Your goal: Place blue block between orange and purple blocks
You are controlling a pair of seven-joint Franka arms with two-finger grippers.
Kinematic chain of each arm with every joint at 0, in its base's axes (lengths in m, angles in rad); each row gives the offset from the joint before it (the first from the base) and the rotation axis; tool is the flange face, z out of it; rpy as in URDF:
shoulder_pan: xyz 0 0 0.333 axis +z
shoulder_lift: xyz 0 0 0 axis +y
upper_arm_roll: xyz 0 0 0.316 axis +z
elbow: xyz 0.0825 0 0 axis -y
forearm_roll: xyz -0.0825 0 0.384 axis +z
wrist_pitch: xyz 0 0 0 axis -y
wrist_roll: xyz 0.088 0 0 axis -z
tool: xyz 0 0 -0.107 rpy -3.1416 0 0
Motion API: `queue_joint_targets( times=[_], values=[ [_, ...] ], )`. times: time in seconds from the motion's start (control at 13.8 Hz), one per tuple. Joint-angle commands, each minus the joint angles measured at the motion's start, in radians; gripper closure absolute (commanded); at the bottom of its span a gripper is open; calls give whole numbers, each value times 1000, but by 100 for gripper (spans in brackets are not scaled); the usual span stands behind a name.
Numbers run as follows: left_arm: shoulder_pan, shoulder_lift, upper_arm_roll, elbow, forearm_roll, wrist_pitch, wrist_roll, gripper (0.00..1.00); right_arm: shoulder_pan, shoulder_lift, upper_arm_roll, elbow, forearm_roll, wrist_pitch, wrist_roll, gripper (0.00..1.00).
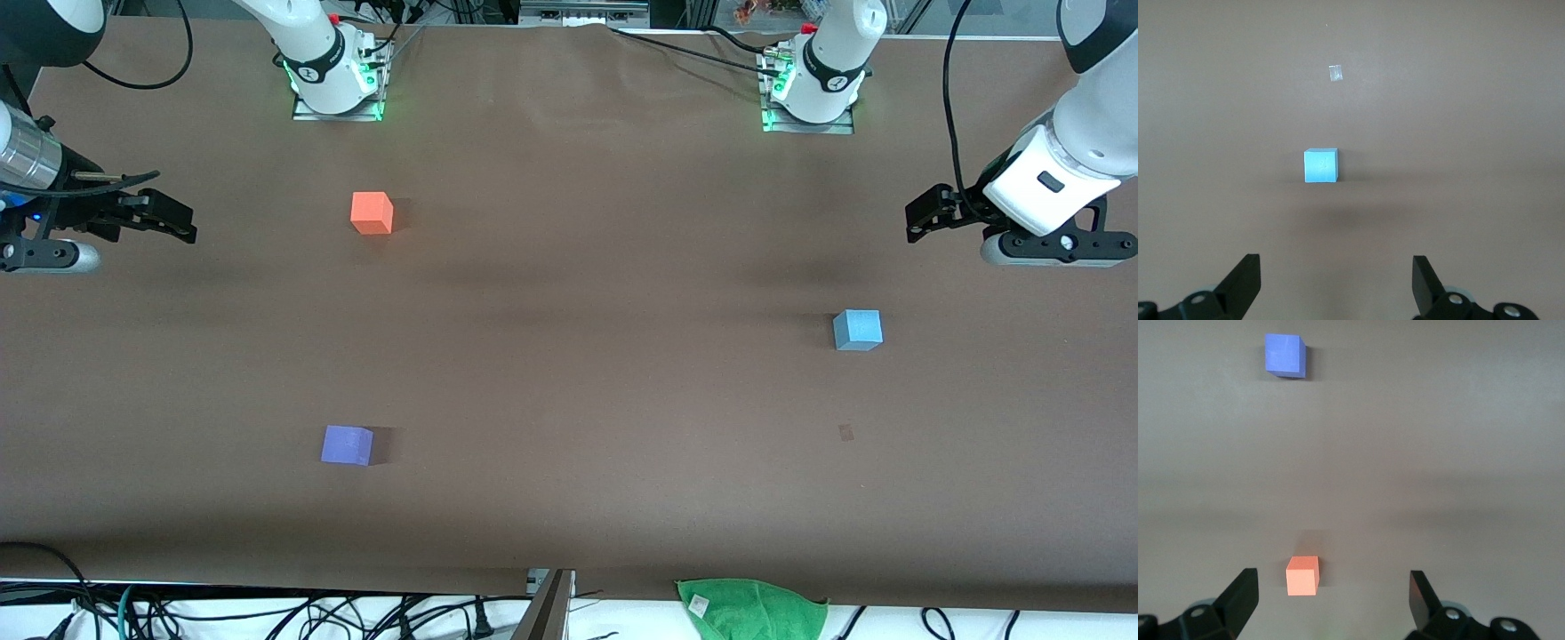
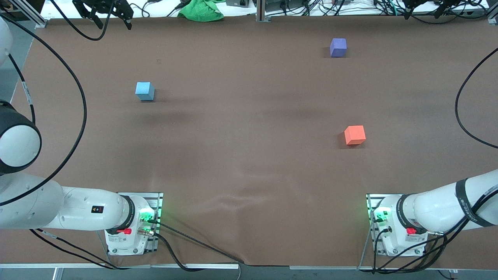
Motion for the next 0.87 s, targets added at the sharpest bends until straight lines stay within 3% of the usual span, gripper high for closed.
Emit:
queue_joint_targets(
  times=[0.0,0.79],
  values=[
    [3,3,-1,21,-18,-12,4,0,-3,-18,0,-11,16,-8,-17,0],
    [2,11,-1,21,-20,-15,7,0,-3,-18,1,-10,16,-8,-17,0]
  ],
)
